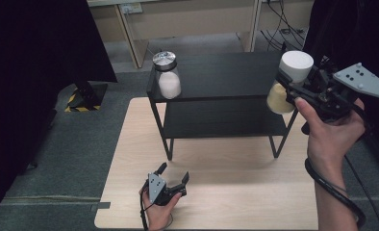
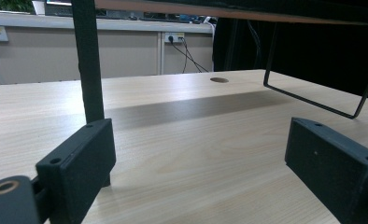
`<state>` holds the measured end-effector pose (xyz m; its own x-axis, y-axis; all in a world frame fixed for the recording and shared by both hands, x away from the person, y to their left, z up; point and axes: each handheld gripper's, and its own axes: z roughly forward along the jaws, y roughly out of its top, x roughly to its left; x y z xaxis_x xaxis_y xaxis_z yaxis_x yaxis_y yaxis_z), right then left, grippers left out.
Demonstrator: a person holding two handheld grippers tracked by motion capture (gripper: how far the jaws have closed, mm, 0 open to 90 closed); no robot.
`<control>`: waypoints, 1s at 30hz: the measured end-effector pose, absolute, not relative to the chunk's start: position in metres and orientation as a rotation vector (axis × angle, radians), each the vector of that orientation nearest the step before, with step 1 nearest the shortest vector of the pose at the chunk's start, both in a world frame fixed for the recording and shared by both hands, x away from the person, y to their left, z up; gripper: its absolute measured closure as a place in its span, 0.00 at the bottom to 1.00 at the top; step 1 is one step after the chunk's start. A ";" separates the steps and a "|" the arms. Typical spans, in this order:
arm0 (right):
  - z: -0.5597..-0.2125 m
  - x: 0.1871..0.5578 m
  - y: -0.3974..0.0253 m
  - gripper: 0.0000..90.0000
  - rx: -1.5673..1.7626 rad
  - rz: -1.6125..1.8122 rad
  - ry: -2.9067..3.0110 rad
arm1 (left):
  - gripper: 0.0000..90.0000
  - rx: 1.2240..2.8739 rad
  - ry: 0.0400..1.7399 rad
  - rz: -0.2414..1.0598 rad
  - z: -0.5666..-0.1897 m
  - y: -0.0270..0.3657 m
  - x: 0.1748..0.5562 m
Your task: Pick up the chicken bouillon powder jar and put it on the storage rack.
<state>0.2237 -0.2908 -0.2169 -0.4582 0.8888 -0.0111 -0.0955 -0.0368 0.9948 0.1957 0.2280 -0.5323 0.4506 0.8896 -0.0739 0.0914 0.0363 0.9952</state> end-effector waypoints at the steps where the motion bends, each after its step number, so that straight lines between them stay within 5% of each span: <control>1: -0.215 0.225 -0.290 0.38 0.881 1.603 1.460 | 0.09 1.412 0.937 0.776 -0.532 0.228 0.196; 30: -0.199 0.261 -0.263 0.38 1.010 1.469 1.377 | 0.09 1.415 0.934 0.772 -0.532 0.228 0.197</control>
